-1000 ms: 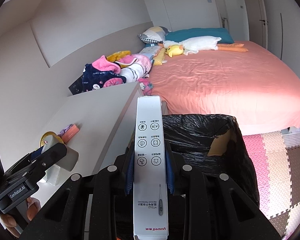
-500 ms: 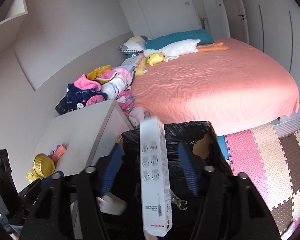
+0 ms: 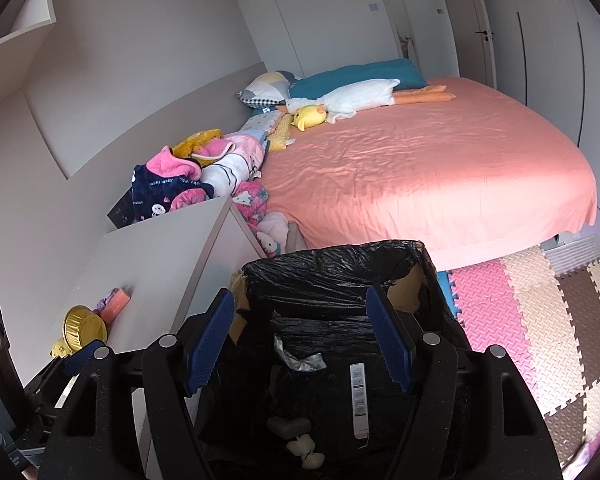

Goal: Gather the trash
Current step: 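Carry the box and tape piece to the trash bag and release both, then grasp the yellow wrapper with the left gripper while the right grasps the clear cup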

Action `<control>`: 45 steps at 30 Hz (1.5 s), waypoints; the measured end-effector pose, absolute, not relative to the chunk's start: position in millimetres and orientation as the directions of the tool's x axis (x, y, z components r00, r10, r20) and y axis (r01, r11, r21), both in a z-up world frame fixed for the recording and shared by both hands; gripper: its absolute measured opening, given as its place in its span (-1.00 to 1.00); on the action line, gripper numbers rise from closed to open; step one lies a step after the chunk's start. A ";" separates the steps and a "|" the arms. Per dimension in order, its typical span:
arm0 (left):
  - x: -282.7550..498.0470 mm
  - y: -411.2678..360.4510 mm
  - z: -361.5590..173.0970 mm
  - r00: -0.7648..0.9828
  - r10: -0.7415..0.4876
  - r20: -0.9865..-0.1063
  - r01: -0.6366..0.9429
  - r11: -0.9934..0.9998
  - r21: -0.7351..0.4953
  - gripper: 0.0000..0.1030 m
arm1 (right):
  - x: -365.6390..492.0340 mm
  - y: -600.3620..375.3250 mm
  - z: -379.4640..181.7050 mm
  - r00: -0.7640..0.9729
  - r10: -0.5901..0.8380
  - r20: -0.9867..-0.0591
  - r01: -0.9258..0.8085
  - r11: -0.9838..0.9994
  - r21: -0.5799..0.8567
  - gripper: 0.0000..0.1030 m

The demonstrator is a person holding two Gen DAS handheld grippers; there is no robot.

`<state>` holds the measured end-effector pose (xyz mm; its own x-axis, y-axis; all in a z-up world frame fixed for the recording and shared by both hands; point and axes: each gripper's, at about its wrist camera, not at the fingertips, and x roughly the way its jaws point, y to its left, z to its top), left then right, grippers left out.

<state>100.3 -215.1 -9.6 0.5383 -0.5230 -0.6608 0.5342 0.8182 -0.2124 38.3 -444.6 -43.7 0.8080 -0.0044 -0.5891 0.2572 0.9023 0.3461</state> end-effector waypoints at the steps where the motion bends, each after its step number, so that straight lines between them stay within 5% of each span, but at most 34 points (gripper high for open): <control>1: 101.9 -212.7 -9.7 0.541 -0.521 -0.661 0.529 0.821 -0.214 0.88 | 39.4 -441.1 -43.7 0.807 0.001 -0.590 0.250 0.905 0.343 0.34; 45: 123.1 -24.1 -20.7 0.692 -0.127 -0.710 0.003 0.985 -0.172 0.88 | 90.5 -241.0 -65.9 0.684 0.321 -0.655 -0.167 0.943 0.287 0.34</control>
<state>123.1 -24.1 -20.7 0.6924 -0.1265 -0.7103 0.0031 0.9850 -0.1724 90.5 -241.0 -65.9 0.6838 0.3206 -0.6554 -0.1668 0.9432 0.2874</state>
